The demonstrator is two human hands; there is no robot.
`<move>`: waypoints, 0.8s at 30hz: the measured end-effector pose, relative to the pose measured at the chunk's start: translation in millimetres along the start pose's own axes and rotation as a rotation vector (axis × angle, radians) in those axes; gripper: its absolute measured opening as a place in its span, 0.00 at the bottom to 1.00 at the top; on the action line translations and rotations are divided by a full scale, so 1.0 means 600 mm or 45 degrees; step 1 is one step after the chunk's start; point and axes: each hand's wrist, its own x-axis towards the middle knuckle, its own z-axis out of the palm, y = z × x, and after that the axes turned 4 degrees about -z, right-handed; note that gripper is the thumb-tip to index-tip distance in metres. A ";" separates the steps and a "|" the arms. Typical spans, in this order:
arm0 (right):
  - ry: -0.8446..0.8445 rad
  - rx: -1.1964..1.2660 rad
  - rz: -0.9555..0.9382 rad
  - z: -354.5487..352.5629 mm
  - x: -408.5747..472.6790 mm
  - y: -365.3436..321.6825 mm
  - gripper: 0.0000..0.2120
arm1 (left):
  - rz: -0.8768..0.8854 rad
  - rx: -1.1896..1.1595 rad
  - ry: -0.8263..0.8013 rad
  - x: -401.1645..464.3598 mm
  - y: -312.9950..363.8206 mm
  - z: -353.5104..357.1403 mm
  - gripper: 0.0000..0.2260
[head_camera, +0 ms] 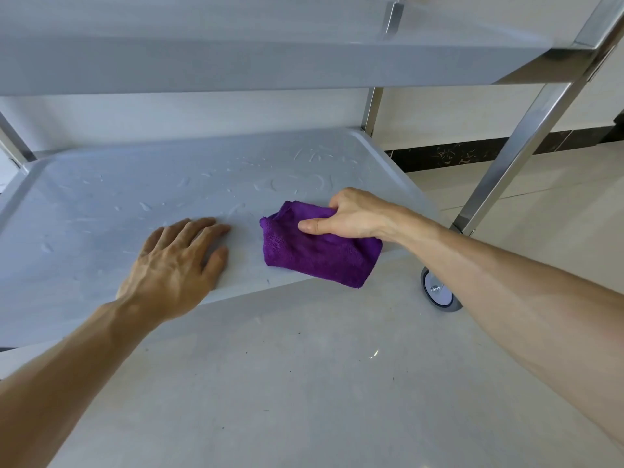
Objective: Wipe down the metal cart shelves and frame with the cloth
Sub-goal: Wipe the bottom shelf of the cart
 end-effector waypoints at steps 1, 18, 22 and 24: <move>-0.002 0.034 -0.026 -0.002 0.001 -0.007 0.25 | 0.004 0.001 0.003 0.000 0.000 0.000 0.27; 0.452 1.368 0.162 -0.087 0.014 0.010 0.20 | 0.025 0.030 0.024 -0.001 0.000 -0.002 0.28; 0.451 0.585 0.327 -0.069 0.009 0.108 0.19 | 0.011 0.022 0.018 -0.001 0.004 -0.004 0.29; 0.465 0.118 0.378 -0.066 0.009 0.123 0.24 | 0.015 0.018 0.019 -0.001 0.005 -0.006 0.30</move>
